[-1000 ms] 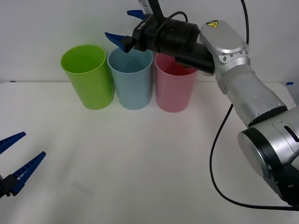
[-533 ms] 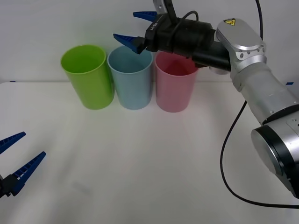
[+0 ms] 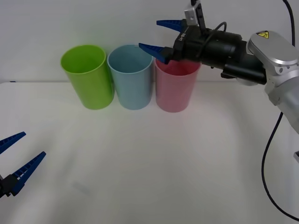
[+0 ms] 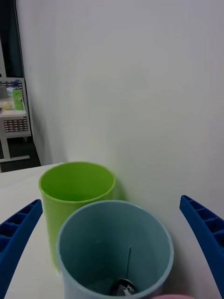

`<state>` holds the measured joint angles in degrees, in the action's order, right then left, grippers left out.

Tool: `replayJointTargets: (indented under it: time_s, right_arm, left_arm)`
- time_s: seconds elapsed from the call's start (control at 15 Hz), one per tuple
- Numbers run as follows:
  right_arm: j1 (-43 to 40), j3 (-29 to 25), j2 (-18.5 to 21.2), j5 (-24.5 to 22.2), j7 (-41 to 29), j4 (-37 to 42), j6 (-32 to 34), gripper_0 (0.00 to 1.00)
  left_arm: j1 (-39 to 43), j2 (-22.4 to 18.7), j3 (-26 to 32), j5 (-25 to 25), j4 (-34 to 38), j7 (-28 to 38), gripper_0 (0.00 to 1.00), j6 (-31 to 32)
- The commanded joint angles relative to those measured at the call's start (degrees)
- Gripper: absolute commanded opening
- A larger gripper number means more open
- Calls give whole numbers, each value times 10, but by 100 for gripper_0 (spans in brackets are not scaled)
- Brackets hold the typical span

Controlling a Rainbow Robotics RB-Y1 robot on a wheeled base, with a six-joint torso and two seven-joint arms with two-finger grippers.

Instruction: Grasp the object on the table and drop it into the matching bin: aluminum can to the light blue bin, PET bottle to the pink bin.

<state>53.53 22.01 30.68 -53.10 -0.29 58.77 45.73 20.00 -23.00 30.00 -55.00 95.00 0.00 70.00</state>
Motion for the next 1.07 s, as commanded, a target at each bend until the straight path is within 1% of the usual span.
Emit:
replayJointTargets:
  time_s: [0.07, 0.4, 0.6, 0.87, 0.93, 1.07]
  right_arm:
    - [-65, 1, 46, 17, -1, 86, -8, 100]
    - [-189, 1, 121, 56, 11, 220, -31, 100]
    - [-259, 0, 151, 79, 28, 278, -48, 100]
    - [-370, -36, 165, 82, 61, 343, -57, 100]
    - [-398, -48, 164, 85, 93, 355, -57, 100]
    - [-440, -57, 164, 97, 132, 363, -55, 100]
  left_arm:
    - [0, 0, 0, 0, 0, 0, 100, 0]
    - [0, 0, 0, 0, 0, 0, 100, 0]
    - [0, 0, 0, 0, 0, 0, 100, 0]
    - [0, 0, 0, 0, 0, 0, 100, 0]
    - [0, 0, 0, 0, 0, 0, 100, 0]
    - [0, 0, 0, 0, 0, 0, 100, 0]
